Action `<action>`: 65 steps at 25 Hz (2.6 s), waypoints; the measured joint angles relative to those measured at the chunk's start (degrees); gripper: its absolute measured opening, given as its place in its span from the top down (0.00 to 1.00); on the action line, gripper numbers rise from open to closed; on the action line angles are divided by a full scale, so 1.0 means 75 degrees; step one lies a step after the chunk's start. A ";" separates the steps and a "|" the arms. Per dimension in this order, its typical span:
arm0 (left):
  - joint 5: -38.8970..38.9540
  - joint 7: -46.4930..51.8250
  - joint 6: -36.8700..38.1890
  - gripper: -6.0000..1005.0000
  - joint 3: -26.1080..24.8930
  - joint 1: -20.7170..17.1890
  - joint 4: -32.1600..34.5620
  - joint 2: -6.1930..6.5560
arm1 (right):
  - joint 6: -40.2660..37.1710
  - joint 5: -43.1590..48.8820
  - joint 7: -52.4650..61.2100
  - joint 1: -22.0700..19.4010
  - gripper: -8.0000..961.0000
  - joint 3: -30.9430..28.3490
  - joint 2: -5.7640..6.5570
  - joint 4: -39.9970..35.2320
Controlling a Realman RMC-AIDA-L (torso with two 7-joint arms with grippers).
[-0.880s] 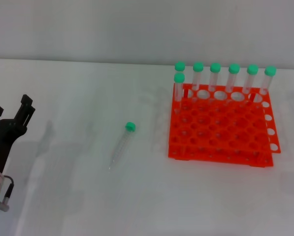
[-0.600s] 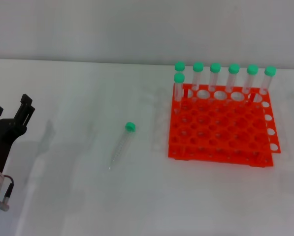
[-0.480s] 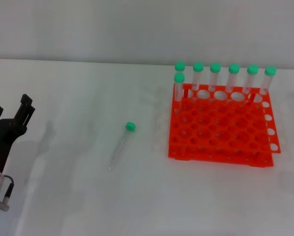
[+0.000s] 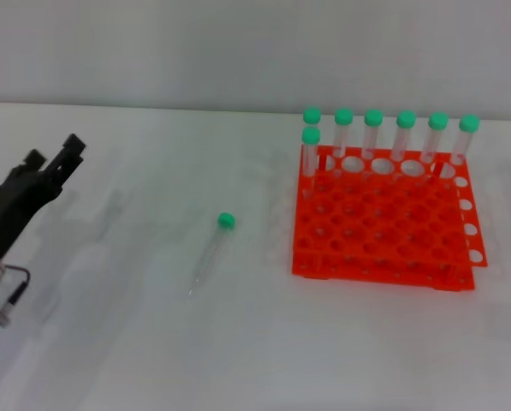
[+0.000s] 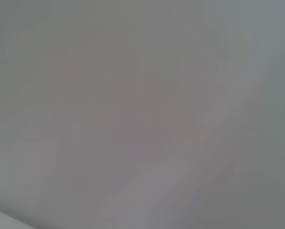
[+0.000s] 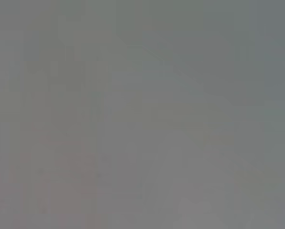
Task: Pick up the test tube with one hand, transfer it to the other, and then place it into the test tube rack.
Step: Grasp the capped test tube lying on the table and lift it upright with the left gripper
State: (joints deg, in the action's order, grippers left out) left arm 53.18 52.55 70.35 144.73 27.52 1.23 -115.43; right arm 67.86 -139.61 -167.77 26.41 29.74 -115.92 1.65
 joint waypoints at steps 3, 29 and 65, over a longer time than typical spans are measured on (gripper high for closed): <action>-0.1478 0.2293 0.0143 0.11 0.0056 0.0640 -0.1206 0.0326 | 0.0039 0.0026 0.0005 0.0004 0.12 0.0027 -0.0001 0.0004; -1.0587 0.9725 0.1596 0.11 0.2459 0.5968 -0.4753 0.0460 | 0.0048 0.0042 0.0011 0.0252 0.12 0.0077 -0.0002 -0.0030; -1.4023 1.2616 -0.0602 0.20 0.2441 0.6951 -0.2197 -0.0442 | -0.0007 0.0007 0.0011 0.0285 0.12 0.0006 0.0032 -0.0331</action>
State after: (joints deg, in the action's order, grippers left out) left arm -51.99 147.17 65.84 163.04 79.65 -15.24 -118.75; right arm 67.81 -139.55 -167.69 28.55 29.79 -115.68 -0.83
